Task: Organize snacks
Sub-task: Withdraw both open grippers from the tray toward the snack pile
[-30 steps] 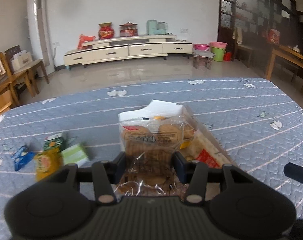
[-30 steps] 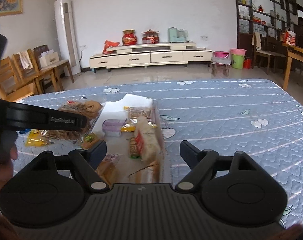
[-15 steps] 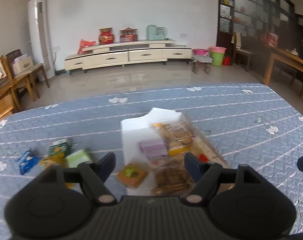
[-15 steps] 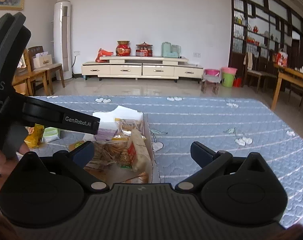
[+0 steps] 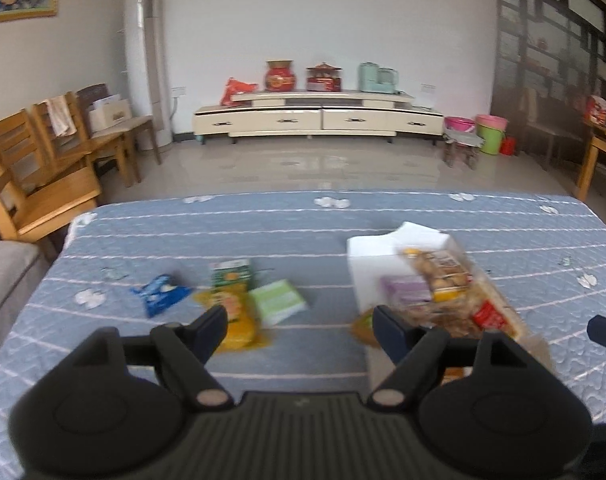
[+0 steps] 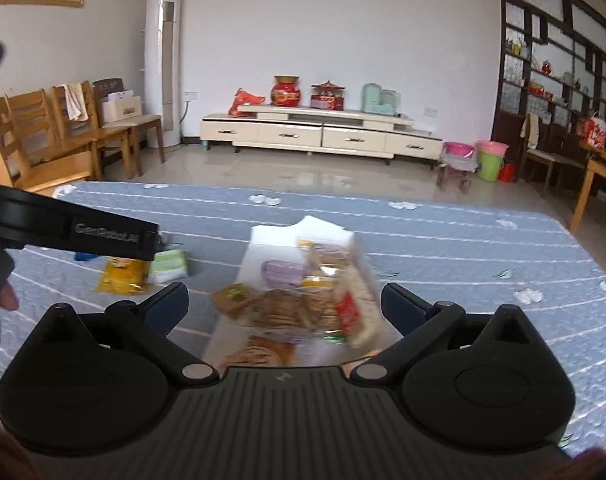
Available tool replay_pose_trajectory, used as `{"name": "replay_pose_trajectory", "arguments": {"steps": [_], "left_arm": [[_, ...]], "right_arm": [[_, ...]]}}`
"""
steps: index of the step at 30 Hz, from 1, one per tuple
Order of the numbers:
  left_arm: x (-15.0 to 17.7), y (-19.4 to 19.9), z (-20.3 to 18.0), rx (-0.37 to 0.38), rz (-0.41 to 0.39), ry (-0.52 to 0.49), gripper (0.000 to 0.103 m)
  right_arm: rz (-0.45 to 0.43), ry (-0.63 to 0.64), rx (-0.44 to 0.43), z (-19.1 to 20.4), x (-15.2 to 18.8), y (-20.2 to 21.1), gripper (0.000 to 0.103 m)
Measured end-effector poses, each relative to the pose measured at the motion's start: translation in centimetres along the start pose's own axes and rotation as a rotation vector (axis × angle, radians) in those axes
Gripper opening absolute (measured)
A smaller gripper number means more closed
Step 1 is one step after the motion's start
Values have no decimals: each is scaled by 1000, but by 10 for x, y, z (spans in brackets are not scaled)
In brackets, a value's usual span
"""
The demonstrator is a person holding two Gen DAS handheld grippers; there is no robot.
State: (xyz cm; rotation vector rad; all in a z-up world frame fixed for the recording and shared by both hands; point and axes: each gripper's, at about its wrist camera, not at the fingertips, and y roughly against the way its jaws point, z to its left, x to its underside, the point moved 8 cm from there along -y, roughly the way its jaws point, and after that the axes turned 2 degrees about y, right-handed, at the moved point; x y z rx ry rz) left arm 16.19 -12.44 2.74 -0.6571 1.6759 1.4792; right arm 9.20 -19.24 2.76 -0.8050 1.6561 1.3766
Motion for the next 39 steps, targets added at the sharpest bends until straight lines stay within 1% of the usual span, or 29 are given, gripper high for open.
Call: {"name": "replay_pose_trajectory", "arguments": {"steps": [2, 8, 17, 23, 28, 30, 32, 39], "left_arm": [[4, 3, 13, -19, -1, 15, 79], [21, 6, 49, -56, 19, 65, 79], [43, 3, 99, -114, 44, 118, 79], [51, -4, 124, -135, 60, 153, 80], [57, -18, 131, -133, 83, 176, 81], [56, -27, 130, -128, 86, 171, 83], [53, -37, 127, -121, 84, 167, 87], [36, -93, 108, -92, 104, 160, 89]], "right_arm": [[14, -11, -13, 8, -2, -5, 103], [18, -42, -56, 28, -6, -11, 103], [40, 14, -114, 72, 1, -23, 103], [59, 29, -140, 90, 5, -34, 103], [71, 41, -146, 97, 8, -42, 103], [75, 43, -146, 98, 10, -45, 103], [81, 44, -140, 96, 12, -48, 103], [94, 19, -122, 80, 17, -61, 103]]}}
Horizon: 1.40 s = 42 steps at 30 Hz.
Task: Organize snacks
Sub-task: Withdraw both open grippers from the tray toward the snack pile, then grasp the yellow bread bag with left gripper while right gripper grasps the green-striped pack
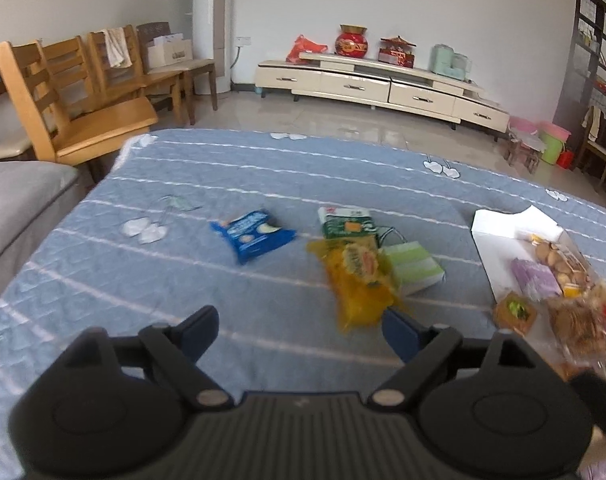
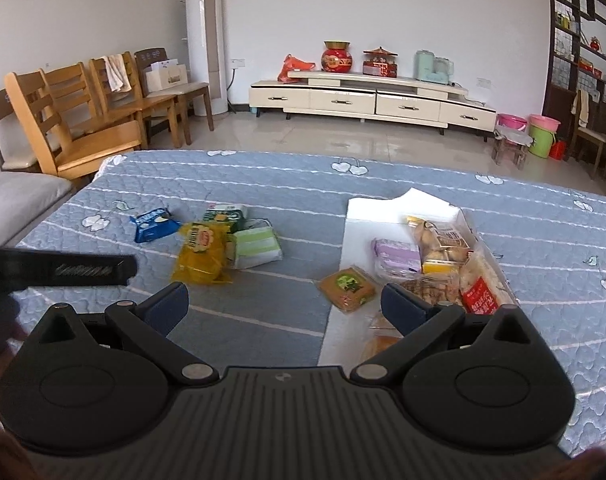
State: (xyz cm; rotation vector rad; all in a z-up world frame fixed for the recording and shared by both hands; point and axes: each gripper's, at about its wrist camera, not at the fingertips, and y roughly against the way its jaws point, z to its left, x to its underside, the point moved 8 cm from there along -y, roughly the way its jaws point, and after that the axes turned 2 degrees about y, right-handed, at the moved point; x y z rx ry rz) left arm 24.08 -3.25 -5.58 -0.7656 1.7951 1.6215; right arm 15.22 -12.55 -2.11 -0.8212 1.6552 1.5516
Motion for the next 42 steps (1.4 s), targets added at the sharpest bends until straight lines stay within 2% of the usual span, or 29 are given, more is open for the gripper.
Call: {"name": "replay_pose_trajectory", "arguments": {"steps": [8, 11, 13, 14, 17, 18, 21, 26, 28, 32, 35, 40, 41, 42], "left_arm": [[-6, -67, -23, 7, 72, 28, 90], [-5, -84, -31, -1, 82, 1, 89], [-3, -93, -34, 0, 94, -14, 74], [-2, -97, -34, 8, 108, -13, 60], [-1, -93, -27, 11, 90, -36, 40], [-1, -91, -24, 20, 94, -35, 38], [0, -80, -9, 16, 86, -20, 37], [4, -54, 23, -20, 59, -10, 37], [4, -46, 33, -29, 47, -2, 37], [6, -36, 53, -33, 45, 36, 37], [4, -33, 56, -42, 32, 24, 37], [3, -31, 54, -42, 20, 13, 37], [3, -31, 54, -42, 20, 15, 37], [3, -29, 54, -41, 19, 19, 37]], "right_arm": [[13, -35, -5, -17, 2, -21, 103], [15, -35, -9, -19, 0, -28, 103], [19, -34, -9, -19, -2, -34, 103], [21, -33, -9, -19, -2, -37, 103], [29, -31, -7, -17, -5, -47, 103], [32, -29, -8, -15, -7, -51, 103], [39, -14, -17, -7, -12, -66, 103], [92, 6, -100, 12, -23, -104, 103], [111, 33, -106, 19, -28, -124, 103], [190, 76, -130, 30, -29, -166, 103], [245, 93, -118, 33, -24, -193, 103], [269, 84, -133, 40, -22, -212, 103], [257, 94, -123, 41, -22, -211, 98], [246, 96, -126, 43, -25, -208, 68]]}}
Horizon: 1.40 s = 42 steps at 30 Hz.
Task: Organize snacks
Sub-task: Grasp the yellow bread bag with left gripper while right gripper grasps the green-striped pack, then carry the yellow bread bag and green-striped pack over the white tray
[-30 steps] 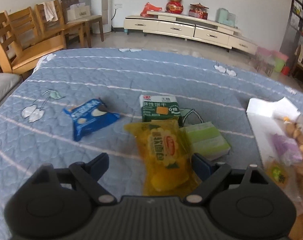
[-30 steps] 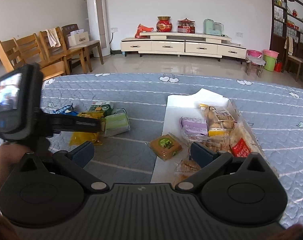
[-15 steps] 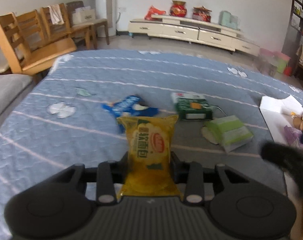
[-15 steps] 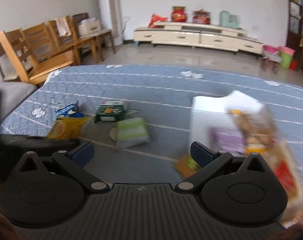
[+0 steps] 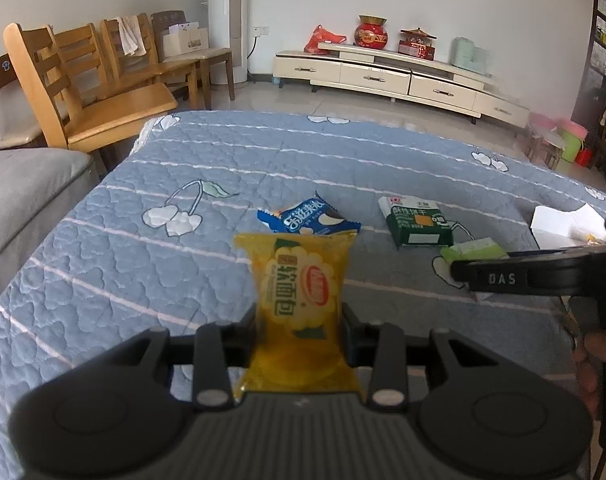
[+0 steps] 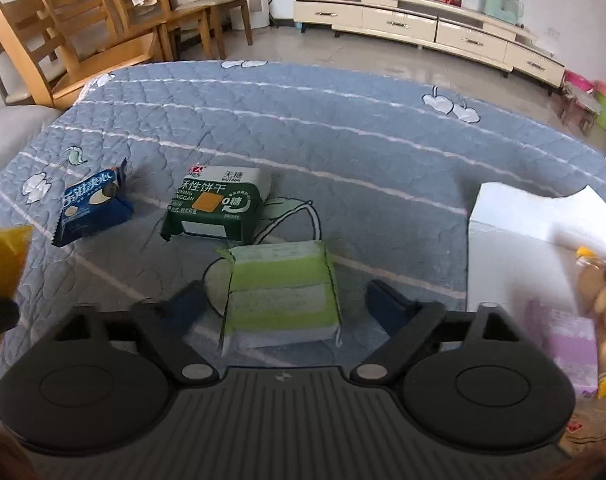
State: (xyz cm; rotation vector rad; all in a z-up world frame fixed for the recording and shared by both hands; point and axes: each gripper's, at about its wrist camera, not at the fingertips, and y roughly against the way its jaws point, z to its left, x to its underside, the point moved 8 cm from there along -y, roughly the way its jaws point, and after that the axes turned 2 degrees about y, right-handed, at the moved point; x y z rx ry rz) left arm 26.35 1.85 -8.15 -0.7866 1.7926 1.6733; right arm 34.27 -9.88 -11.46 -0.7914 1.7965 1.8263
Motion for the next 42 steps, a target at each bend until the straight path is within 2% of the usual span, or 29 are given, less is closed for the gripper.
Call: {"name": "replay_pose_trajectory", "arguments": {"steps": [5, 8, 17, 24, 34, 42], "left_arm": [[0, 13, -1, -8, -16, -5, 37], [-1, 24, -4, -4, -26, -9, 37], [10, 77, -9, -6, -56, -28, 37], [23, 118, -15, 2, -72, -53, 37], [41, 163, -35, 45, -100, -103, 36], [44, 181, -57, 86, -119, -132, 36]], "right_arm": [[-41, -13, 12, 4, 5, 23, 63], [-77, -1, -24, 13, 8, 48, 63], [-177, 9, -30, 32, 33, 153, 63], [-228, -29, -3, 25, 61, 228, 63], [-290, -55, 12, 8, 86, 291, 63], [-313, -55, 57, -7, 100, 315, 63]]}}
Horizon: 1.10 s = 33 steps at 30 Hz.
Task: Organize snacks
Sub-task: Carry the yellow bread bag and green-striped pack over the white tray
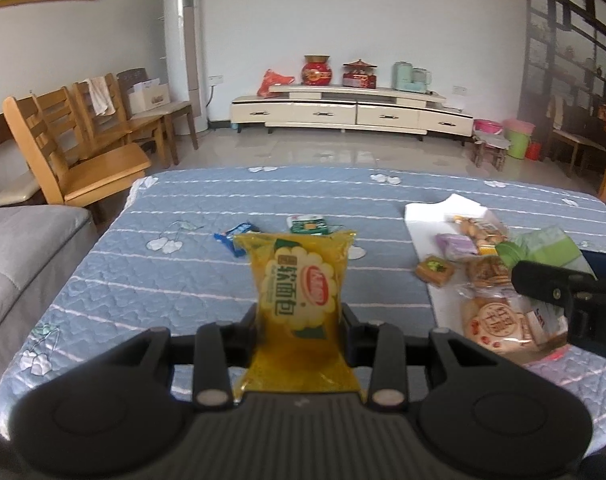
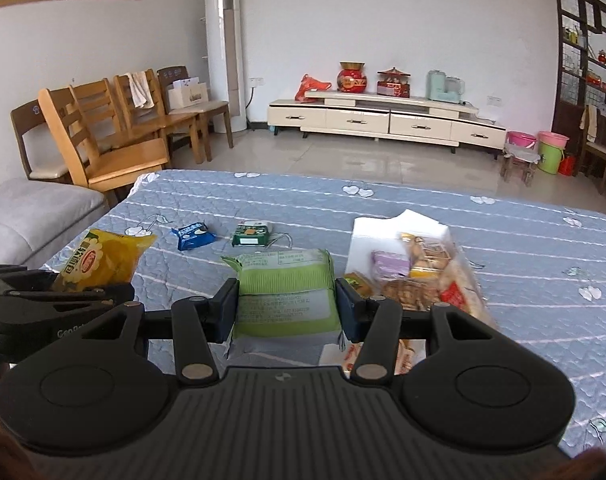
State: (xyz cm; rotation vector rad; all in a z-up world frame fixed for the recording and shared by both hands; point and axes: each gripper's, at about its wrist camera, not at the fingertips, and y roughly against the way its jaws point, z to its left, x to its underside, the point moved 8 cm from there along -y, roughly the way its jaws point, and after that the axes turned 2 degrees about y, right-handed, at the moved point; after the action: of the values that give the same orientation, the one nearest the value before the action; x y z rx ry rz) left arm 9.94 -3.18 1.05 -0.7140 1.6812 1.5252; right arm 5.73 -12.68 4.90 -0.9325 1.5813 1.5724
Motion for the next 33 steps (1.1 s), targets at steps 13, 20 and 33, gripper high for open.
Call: {"name": "replay_pose_trajectory", "arguments": {"steps": [13, 20, 33], "left_arm": [[-1, 7, -34, 51, -8, -47, 36], [-3, 7, -49, 73, -11, -63, 36], [-7, 7, -72, 101, -19, -90, 36]], "right_arm": [[-27, -14, 51, -32, 7, 24, 63], [-41, -28, 77, -42, 6, 25, 63], [-51, -49, 110, -49, 6, 23, 63]]}}
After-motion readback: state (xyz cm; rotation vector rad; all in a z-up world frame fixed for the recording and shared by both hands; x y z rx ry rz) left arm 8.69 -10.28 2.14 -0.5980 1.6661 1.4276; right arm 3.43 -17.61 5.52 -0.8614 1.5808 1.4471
